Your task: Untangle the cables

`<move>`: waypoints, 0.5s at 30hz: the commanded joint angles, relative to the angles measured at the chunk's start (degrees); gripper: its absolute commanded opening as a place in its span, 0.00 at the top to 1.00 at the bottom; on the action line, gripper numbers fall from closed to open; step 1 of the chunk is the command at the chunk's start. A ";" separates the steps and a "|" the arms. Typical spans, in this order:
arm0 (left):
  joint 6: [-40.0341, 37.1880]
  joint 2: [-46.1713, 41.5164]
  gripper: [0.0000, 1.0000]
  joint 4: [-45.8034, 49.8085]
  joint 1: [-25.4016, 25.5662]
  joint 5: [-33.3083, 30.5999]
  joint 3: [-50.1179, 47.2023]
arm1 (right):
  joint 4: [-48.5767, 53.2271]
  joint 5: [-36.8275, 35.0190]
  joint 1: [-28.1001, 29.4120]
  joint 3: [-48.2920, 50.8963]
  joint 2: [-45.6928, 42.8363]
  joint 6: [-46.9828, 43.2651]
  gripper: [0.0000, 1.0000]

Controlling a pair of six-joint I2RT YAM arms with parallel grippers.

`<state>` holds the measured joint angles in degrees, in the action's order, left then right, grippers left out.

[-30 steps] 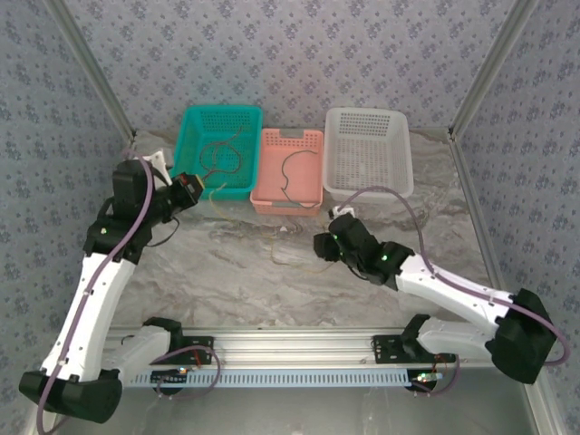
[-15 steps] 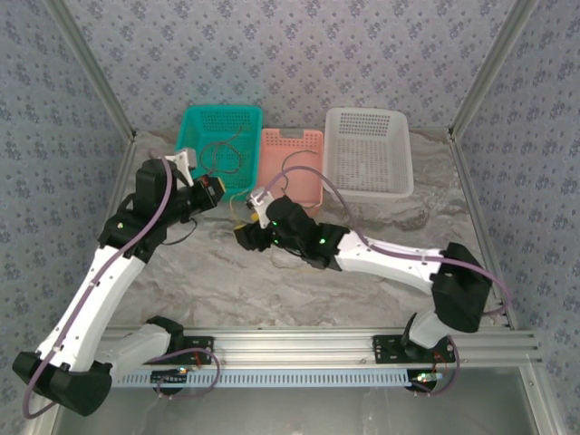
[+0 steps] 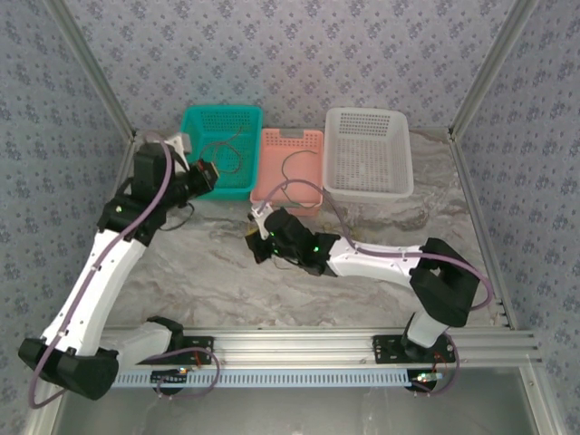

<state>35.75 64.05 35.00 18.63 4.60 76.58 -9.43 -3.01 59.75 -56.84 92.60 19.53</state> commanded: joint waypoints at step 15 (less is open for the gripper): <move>-0.09 -3.35 1.00 -11.36 4.30 7.28 -9.18 | 12.06 -11.34 -2.84 5.72 -24.41 20.45 0.44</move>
<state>33.06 63.55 29.95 21.39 10.17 72.14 0.64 -9.47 56.21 -49.39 75.70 30.89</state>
